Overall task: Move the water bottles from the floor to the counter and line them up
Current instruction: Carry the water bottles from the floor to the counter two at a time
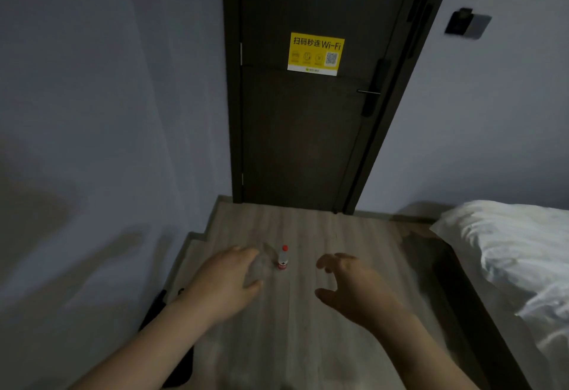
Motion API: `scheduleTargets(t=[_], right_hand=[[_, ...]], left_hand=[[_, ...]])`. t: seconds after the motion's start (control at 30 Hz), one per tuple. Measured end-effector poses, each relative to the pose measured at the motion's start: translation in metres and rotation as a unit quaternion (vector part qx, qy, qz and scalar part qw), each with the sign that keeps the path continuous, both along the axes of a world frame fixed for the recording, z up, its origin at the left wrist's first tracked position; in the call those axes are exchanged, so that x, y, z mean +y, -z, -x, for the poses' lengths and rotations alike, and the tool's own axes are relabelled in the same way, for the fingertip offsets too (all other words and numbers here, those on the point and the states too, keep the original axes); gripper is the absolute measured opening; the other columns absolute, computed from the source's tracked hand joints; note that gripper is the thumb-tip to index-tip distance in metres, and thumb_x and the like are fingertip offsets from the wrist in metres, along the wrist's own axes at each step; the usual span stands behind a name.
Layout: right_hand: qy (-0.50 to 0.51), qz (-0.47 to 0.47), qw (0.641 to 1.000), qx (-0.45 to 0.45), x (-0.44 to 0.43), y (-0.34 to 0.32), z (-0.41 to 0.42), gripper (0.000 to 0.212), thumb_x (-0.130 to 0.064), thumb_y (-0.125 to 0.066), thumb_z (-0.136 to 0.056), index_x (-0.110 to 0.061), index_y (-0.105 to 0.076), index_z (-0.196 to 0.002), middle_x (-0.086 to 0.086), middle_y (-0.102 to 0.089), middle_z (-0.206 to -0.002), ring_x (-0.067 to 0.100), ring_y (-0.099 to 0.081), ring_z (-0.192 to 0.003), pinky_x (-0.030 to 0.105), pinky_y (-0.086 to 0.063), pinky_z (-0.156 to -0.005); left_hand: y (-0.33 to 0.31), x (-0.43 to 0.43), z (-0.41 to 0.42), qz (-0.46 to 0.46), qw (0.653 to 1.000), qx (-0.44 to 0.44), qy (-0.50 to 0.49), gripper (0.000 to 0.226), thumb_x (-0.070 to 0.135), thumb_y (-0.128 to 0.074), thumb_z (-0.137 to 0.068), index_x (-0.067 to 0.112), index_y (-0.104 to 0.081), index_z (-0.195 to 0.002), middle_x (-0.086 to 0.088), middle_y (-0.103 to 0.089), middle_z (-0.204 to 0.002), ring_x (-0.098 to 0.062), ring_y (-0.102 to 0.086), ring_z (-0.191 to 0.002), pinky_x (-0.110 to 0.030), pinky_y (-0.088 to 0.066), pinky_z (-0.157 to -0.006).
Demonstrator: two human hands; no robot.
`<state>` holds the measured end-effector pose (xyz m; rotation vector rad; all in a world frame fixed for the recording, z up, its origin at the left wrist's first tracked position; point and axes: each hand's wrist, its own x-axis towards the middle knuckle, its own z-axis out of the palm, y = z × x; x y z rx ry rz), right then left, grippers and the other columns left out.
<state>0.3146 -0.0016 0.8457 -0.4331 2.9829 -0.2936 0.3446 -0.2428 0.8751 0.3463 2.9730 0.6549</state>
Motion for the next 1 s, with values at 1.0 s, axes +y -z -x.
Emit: scheduleTargets(t=[1.0], right_hand=[[-0.033, -0.009, 0.983, -0.178, -0.011, 0.196, 0.4, 0.055, -0.042, -0.065, -0.086, -0.028, -0.045, -0.135, -0.004, -0.057, -0.124, 0.01, -0.058, -0.106, 0.021, -0.049, -0.09]], left_hand=[[0.228, -0.021, 0.38, 0.023, 0.982, -0.178, -0.058, 0.056, 0.043, -0.052, -0.092, 0.02, -0.038, -0.142, 0.001, -0.047, -0.136, -0.015, -0.05, -0.117, -0.027, -0.04, -0.099]])
